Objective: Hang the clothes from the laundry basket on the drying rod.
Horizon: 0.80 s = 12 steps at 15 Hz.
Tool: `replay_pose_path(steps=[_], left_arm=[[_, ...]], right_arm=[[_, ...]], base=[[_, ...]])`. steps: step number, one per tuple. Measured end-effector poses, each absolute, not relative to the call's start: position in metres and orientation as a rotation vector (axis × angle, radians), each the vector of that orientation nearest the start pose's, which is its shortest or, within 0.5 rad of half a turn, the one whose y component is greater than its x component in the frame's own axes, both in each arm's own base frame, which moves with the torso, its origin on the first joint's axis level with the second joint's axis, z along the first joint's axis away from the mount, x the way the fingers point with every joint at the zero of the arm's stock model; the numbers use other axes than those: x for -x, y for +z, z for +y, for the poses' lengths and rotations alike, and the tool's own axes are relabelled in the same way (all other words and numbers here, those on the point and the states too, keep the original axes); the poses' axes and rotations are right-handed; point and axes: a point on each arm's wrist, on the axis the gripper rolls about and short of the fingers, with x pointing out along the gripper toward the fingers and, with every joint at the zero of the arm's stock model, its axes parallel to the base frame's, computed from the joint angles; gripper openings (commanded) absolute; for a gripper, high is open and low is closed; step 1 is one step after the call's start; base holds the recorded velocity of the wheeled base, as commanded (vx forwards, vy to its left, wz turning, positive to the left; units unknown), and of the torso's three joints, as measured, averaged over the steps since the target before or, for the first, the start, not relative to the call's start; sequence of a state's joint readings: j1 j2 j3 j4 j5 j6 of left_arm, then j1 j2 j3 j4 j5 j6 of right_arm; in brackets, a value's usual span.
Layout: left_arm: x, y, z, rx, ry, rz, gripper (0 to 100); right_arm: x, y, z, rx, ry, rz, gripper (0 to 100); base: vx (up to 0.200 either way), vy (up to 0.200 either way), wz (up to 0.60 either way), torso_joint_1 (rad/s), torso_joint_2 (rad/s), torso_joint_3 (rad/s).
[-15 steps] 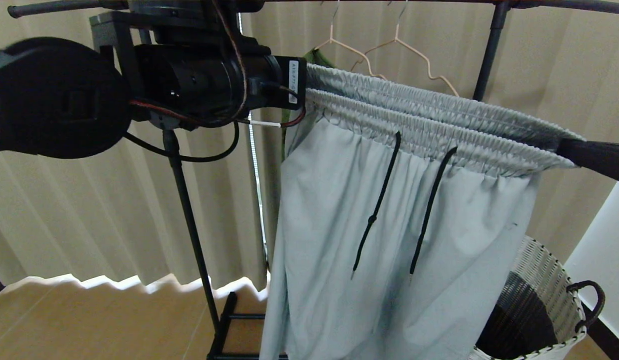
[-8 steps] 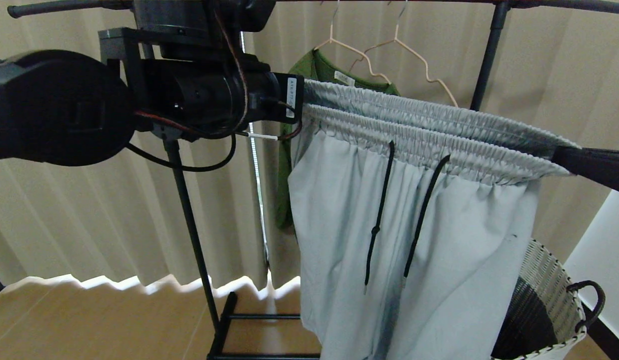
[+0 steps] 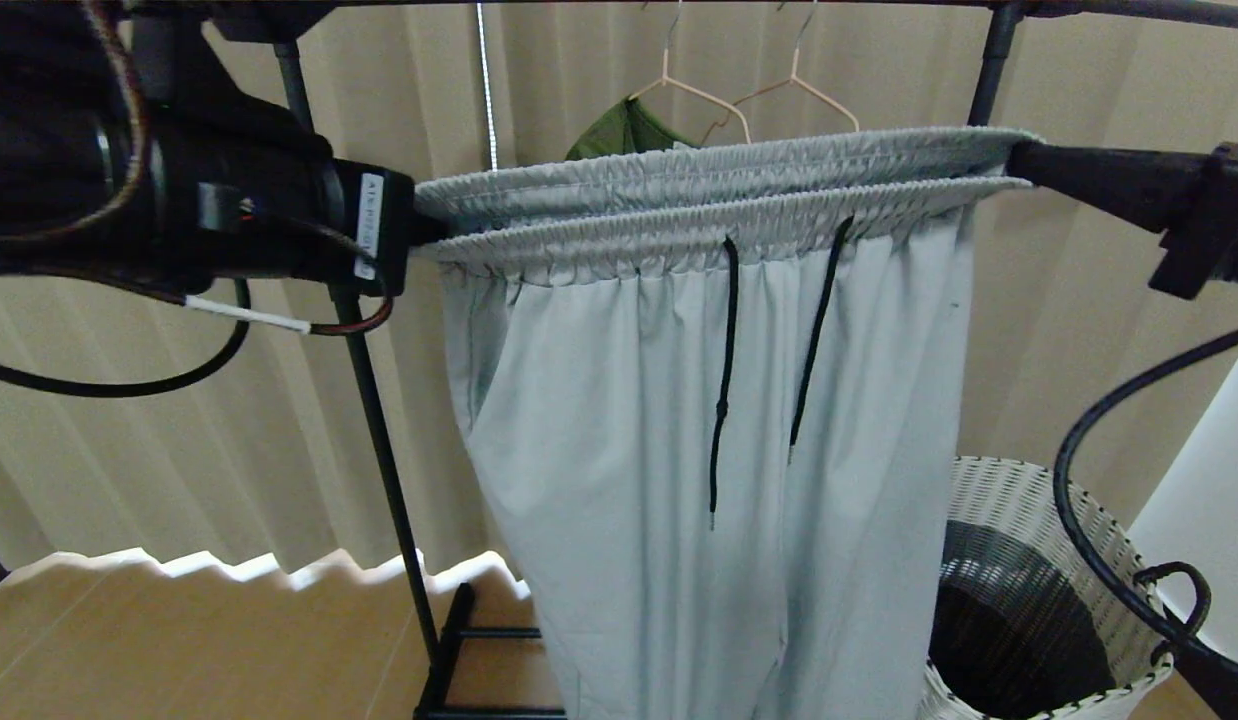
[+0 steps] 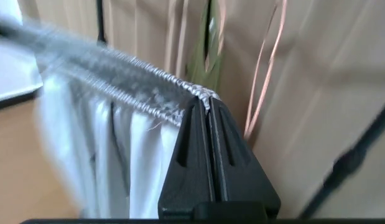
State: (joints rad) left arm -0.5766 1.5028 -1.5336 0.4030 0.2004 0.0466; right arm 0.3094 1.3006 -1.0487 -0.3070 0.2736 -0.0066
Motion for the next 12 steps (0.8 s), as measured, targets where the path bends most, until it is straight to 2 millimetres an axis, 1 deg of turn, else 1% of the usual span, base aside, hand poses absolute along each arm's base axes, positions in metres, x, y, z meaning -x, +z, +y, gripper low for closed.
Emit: replay_pose_path(steps=[3, 5, 7, 9, 12], left_arm=[[-0.175, 0.345, -0.112, -0.189, -0.472, 0.369, 0], [-0.158, 0.345, -0.106, -0.178, -0.541, 0.360, 0], [-0.141, 0.347, -0.106, -0.169, -0.645, 0.342, 0], [-0.128, 0.345, -0.108, -0.174, -0.707, 0.335, 0], [-0.123, 0.344, -0.106, -0.176, -0.713, 0.328, 0]], right_arm=[[-0.232, 0.332, 0.081, -0.018, 0.587, -0.101, 0], [-0.246, 0.333, 0.090, -0.022, 0.604, -0.103, 0], [-0.253, 0.332, 0.099, -0.023, 0.626, -0.095, 0], [-0.258, 0.327, 0.106, -0.023, 0.642, -0.078, 0], [-0.259, 0.323, 0.109, -0.022, 0.635, -0.055, 0]], base=[[0.000, 0.000, 0.00, 0.000, 0.00, 0.000], [0.000, 0.000, 0.00, 0.000, 0.00, 0.000], [0.000, 0.000, 0.00, 0.000, 0.00, 0.000], [0.000, 0.000, 0.00, 0.000, 0.00, 0.000], [0.000, 0.000, 0.00, 0.000, 0.00, 0.000]])
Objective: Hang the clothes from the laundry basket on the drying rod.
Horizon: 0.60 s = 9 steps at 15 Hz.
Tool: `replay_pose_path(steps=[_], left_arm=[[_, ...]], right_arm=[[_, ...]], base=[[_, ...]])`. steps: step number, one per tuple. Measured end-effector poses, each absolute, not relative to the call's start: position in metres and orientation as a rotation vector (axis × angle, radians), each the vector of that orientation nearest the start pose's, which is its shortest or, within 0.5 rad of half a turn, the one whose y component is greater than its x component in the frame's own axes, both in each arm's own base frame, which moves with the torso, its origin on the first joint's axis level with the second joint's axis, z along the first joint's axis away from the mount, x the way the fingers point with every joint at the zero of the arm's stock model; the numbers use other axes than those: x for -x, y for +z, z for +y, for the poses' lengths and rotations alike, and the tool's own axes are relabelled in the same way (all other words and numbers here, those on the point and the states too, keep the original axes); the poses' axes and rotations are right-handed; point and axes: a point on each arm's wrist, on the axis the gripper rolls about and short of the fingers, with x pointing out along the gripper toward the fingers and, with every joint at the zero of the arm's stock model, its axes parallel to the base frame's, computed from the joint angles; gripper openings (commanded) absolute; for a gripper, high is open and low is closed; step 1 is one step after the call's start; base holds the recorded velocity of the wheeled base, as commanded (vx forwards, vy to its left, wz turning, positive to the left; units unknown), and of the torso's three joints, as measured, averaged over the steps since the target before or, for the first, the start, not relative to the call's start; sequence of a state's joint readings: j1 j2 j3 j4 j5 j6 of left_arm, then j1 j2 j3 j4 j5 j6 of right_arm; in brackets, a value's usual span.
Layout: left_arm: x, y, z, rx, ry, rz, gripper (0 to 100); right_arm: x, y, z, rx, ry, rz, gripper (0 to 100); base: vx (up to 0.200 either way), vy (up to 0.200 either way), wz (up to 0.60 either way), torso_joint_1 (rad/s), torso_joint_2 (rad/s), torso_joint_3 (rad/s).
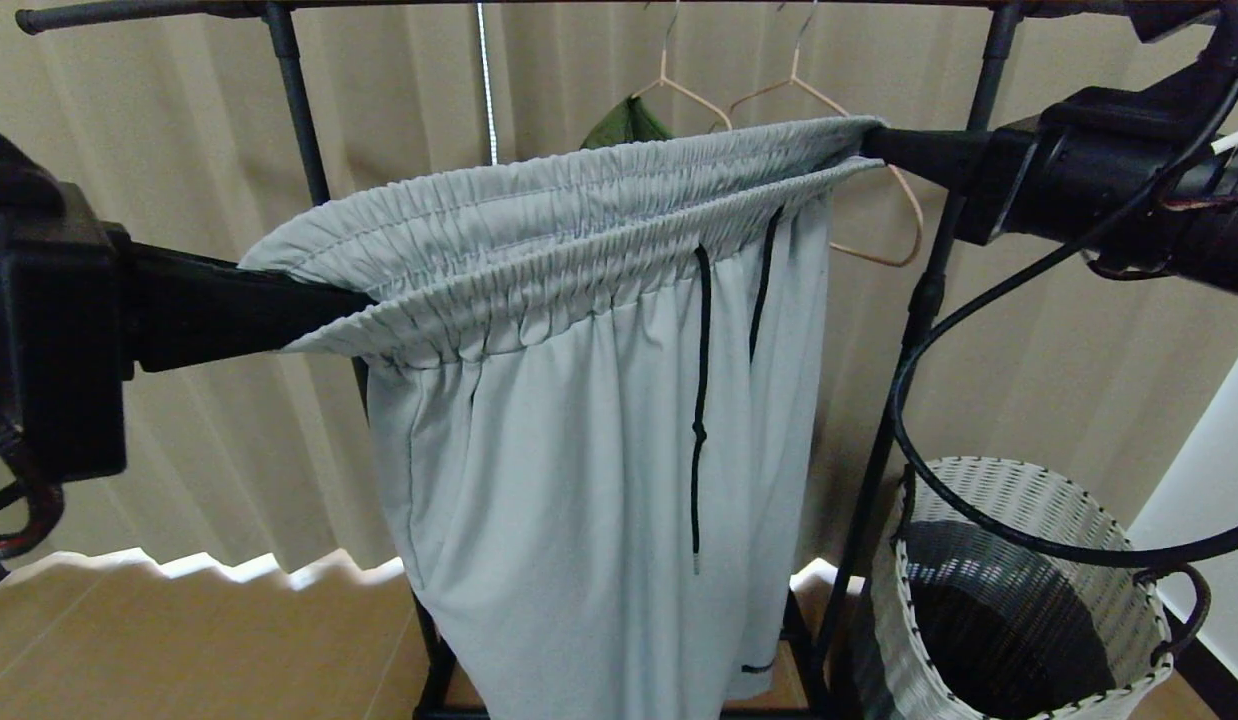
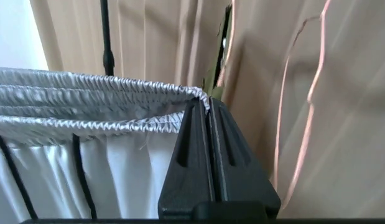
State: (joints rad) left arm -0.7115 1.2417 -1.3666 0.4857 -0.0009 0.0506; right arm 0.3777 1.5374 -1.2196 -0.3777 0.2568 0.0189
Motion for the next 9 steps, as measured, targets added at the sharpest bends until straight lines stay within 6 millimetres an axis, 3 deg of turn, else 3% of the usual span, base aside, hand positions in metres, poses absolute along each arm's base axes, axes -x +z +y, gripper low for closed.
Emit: replay_pose_path(steps=[4, 9], left_arm=[[-0.134, 0.353, -0.098, -0.156, -0.629, 0.282, 0], [-0.156, 0.362, -0.103, -0.132, -0.579, 0.218, 0]], right_arm=[[-0.251, 0.327, 0.094, -0.019, 0.584, -0.043, 0], [-0.218, 0.325, 0.075, -0.012, 0.549, -0.010, 0]], base=[[0.000, 0.000, 0.00, 0.000, 0.00, 0.000], [0.000, 0.000, 0.00, 0.000, 0.00, 0.000]])
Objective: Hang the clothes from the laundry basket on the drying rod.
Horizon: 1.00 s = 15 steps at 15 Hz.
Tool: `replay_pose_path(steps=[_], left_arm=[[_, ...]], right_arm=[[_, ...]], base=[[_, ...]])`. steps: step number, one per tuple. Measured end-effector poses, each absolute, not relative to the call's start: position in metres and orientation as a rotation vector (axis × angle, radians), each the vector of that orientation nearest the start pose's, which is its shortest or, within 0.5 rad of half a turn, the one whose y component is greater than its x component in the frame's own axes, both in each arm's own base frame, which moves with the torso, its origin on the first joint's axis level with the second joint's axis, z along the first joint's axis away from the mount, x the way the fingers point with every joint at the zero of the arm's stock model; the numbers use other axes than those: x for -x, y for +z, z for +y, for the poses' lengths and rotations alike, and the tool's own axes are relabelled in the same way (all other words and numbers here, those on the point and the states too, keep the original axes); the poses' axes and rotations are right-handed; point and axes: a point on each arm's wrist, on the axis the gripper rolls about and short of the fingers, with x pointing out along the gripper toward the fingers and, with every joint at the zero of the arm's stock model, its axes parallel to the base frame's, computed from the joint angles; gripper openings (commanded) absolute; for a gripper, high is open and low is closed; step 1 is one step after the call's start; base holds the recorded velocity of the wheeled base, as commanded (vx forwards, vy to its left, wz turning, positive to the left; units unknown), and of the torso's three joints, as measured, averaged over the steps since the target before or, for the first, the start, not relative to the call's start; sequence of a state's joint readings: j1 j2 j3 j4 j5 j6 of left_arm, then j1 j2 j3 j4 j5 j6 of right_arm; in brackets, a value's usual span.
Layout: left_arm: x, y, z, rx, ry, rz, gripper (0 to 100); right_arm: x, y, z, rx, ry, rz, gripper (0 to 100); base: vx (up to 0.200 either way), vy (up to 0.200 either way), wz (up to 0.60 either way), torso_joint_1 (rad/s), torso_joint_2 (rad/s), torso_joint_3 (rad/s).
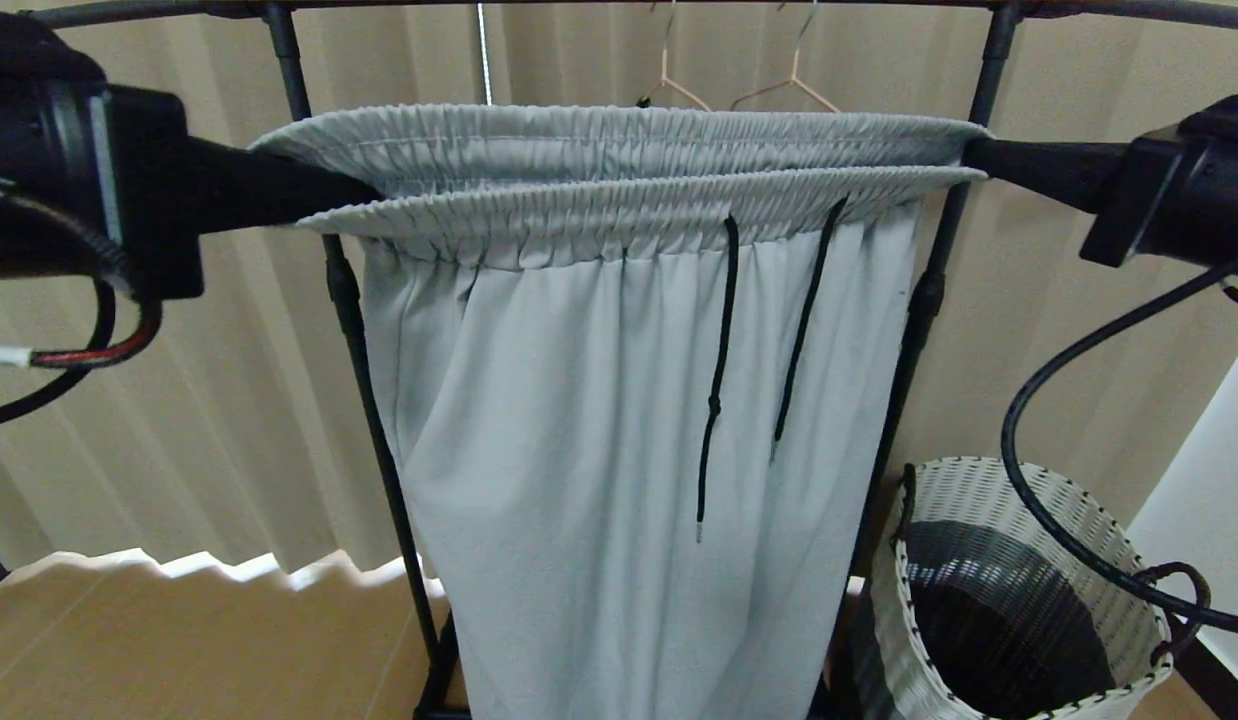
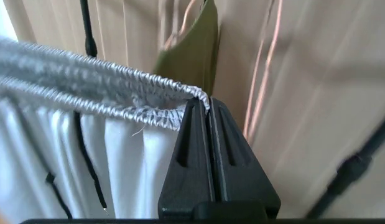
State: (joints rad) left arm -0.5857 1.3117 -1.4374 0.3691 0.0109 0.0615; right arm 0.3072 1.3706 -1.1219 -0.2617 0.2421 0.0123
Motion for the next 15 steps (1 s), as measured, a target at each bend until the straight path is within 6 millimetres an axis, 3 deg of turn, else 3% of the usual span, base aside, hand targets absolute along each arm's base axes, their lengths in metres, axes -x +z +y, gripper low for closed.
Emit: replay_pose_path(steps=[7, 10, 15], left_arm=[[-0.227, 0.362, -0.115, -0.117, -0.394, 0.175, 0], [-0.234, 0.355, -0.119, -0.126, -0.397, 0.202, 0], [-0.226, 0.348, -0.116, -0.139, -0.398, 0.224, 0]], right_arm=[[-0.158, 0.319, 0.059, -0.008, 0.569, 0.070, 0], [-0.148, 0.318, 0.060, -0.007, 0.599, 0.060, 0], [-0.151, 0.317, 0.062, -0.006, 0.602, 0.068, 0]], base=[[0.000, 0.000, 0.00, 0.000, 0.00, 0.000], [0.000, 0.000, 0.00, 0.000, 0.00, 0.000], [0.000, 0.000, 0.00, 0.000, 0.00, 0.000]])
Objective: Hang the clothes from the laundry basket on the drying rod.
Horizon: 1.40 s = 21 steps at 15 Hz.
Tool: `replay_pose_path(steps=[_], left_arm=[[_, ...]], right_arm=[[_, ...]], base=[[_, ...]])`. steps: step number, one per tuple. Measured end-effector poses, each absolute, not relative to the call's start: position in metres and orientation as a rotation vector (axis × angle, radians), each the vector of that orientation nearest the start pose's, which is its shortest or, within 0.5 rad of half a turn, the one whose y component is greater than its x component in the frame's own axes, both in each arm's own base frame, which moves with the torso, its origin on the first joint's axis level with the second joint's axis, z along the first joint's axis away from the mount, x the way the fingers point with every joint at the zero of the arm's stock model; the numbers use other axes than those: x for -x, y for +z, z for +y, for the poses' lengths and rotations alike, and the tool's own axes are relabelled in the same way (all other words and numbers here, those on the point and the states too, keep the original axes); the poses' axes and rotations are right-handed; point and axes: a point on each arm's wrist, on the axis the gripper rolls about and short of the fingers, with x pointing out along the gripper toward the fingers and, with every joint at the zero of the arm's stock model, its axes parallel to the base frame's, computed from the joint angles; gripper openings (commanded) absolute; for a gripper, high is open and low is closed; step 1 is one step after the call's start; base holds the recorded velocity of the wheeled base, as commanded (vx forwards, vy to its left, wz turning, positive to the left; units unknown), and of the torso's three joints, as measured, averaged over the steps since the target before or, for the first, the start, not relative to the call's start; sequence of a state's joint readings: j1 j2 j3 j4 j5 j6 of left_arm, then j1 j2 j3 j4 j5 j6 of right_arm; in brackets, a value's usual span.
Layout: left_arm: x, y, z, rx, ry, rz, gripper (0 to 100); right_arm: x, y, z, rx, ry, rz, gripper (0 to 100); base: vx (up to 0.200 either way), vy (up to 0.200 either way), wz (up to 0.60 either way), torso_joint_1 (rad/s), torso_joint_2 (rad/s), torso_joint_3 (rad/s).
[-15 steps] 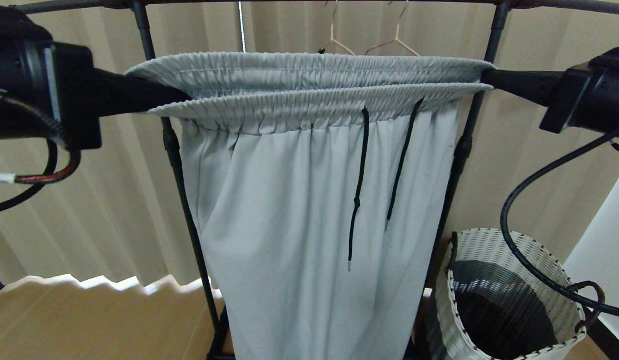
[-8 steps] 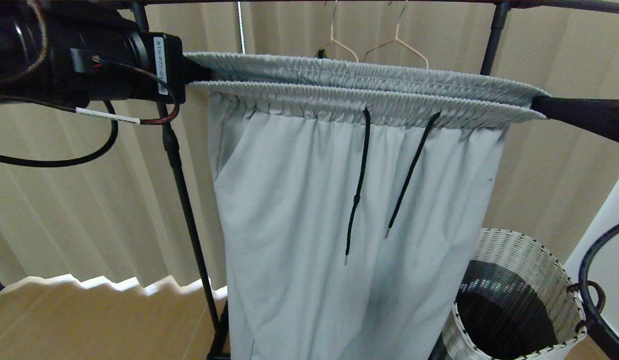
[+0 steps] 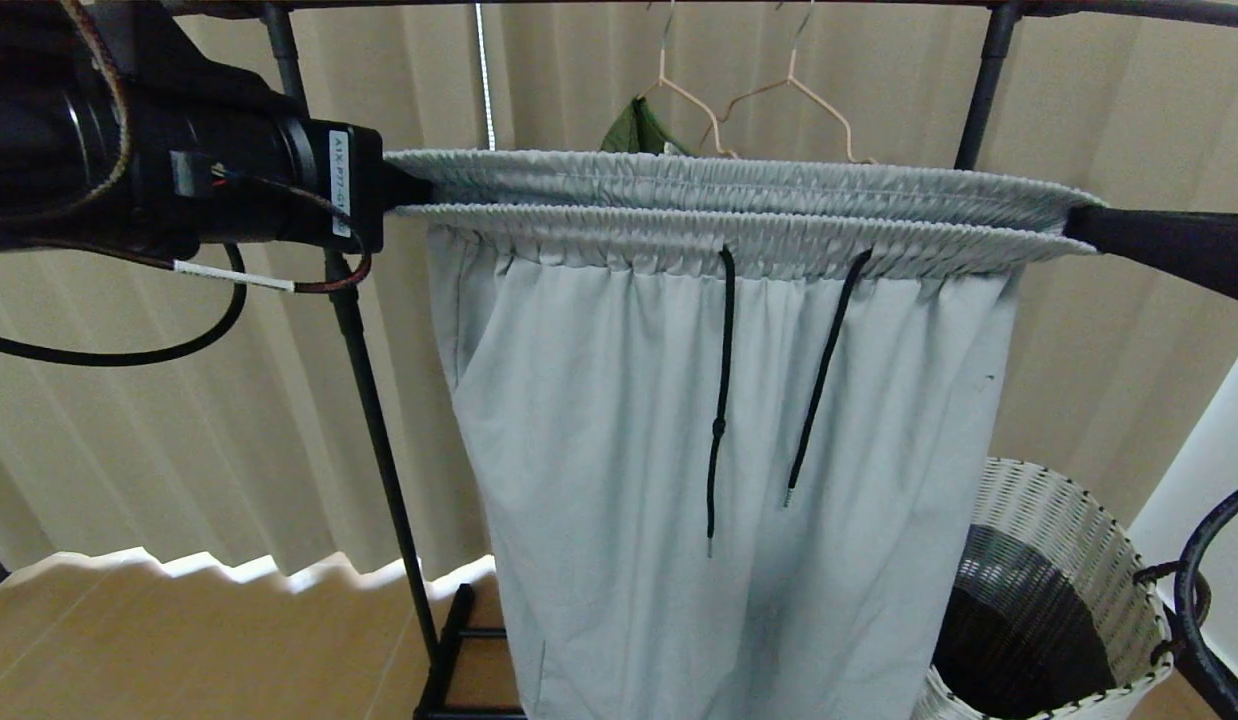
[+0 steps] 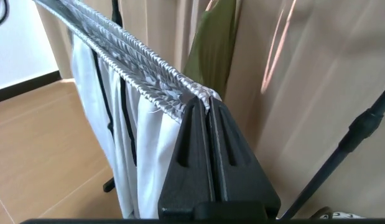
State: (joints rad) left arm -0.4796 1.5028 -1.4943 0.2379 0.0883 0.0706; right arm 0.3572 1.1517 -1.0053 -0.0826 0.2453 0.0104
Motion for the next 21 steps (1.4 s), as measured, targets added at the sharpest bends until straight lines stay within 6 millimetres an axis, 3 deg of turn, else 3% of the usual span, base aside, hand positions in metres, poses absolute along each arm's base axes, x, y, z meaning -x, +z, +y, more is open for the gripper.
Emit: replay_pose_path(steps=[1, 2, 10, 15, 21], left_arm=[[-0.225, 0.349, -0.115, -0.138, -0.397, 0.222, 0], [-0.225, 0.349, -0.114, -0.138, -0.397, 0.221, 0], [-0.224, 0.349, -0.112, -0.141, -0.361, 0.221, 0], [-0.224, 0.345, -0.112, -0.146, -0.361, 0.233, 0], [-0.222, 0.344, -0.110, -0.147, -0.360, 0.236, 0]], right_arm=[[-0.152, 0.317, 0.062, -0.007, 0.602, 0.069, 0], [-0.152, 0.317, 0.062, -0.007, 0.602, 0.070, 100], [-0.151, 0.311, 0.062, -0.005, 0.599, 0.088, 100], [-0.152, 0.309, 0.060, 0.083, 0.586, 0.069, 100], [-0.160, 0.301, 0.042, 0.192, 0.472, 0.076, 100]], base=[[0.000, 0.000, 0.00, 0.000, 0.00, 0.000], [0.000, 0.000, 0.00, 0.000, 0.00, 0.000], [0.000, 0.000, 0.00, 0.000, 0.00, 0.000], [0.000, 0.000, 0.00, 0.000, 0.00, 0.000], [0.000, 0.000, 0.00, 0.000, 0.00, 0.000]])
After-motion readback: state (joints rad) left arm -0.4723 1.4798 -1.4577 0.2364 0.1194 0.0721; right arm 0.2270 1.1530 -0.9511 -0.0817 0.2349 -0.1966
